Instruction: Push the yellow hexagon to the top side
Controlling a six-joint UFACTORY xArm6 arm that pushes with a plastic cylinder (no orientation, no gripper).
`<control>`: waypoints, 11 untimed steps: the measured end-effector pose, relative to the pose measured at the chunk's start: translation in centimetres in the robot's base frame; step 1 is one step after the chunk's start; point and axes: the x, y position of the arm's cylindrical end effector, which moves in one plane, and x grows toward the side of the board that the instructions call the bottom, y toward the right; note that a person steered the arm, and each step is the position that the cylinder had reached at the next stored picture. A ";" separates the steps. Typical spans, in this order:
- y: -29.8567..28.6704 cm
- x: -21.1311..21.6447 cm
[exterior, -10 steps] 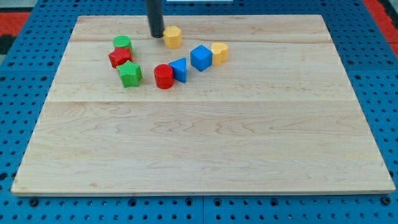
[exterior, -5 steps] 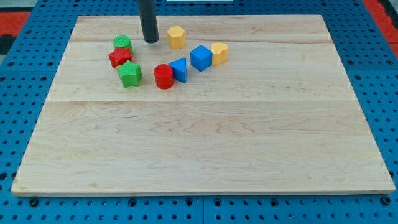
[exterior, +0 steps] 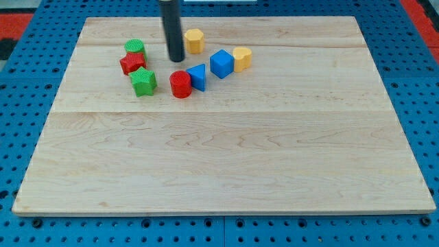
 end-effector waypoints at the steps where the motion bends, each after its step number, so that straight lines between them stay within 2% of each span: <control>1: 6.0 -1.4; 2: 3.6 -5.0; 3: 3.5 -2.6; 5: -2.9 -2.6; 8: -4.0 -6.2; 9: -2.2 -7.3; 10: 1.2 -5.9; 11: 10.8 -5.8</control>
